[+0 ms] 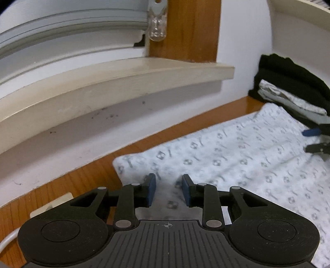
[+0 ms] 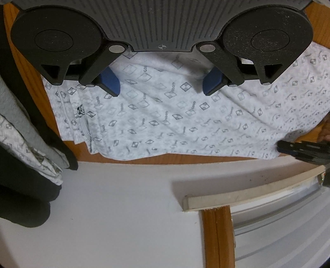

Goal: Fold clothes

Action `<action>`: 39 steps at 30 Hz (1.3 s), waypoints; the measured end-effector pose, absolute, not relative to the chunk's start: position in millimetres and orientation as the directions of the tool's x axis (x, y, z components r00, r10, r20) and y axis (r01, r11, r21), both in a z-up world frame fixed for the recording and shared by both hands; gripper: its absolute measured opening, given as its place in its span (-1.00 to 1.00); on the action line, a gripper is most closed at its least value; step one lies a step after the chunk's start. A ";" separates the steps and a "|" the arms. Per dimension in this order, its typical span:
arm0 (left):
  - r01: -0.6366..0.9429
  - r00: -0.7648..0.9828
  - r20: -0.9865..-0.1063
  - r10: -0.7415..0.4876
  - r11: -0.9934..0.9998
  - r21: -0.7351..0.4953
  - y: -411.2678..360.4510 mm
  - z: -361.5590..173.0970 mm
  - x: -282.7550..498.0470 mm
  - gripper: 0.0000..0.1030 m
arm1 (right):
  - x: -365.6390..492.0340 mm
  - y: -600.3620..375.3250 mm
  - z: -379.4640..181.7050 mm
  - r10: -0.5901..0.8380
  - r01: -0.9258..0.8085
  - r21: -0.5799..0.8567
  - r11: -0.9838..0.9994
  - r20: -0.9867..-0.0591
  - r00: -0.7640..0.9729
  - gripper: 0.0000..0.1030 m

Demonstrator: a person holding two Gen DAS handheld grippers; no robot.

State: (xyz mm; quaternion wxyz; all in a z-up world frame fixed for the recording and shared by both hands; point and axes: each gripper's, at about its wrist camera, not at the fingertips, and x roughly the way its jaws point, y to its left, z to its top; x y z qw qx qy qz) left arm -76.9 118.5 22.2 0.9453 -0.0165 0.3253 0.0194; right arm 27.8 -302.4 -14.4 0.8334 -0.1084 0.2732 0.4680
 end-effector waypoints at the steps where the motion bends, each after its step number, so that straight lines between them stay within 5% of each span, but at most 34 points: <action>1: -0.045 0.789 -0.614 0.034 0.999 -0.003 116.4 21.7 -77.8 -0.39 | 28.1 -302.9 -14.3 0.723 -0.840 0.078 0.538 -0.556 0.411 0.69; 29: 0.025 0.795 -0.606 -0.031 1.000 -0.017 122.0 20.5 -103.0 -0.39 | 35.9 -306.3 -14.1 0.752 -0.855 0.113 0.507 -0.542 0.375 0.70; 36: -0.033 0.817 -0.575 -0.031 0.994 -0.100 138.8 24.9 -107.7 -0.37 | 32.3 -303.9 -14.4 0.737 -0.849 0.084 0.522 -0.545 0.400 0.70; 39: -0.063 0.824 -0.564 -0.041 0.985 -0.163 152.6 27.6 -112.2 -0.20 | 24.5 -301.1 -13.3 0.698 -0.823 0.011 0.567 -0.538 0.473 0.71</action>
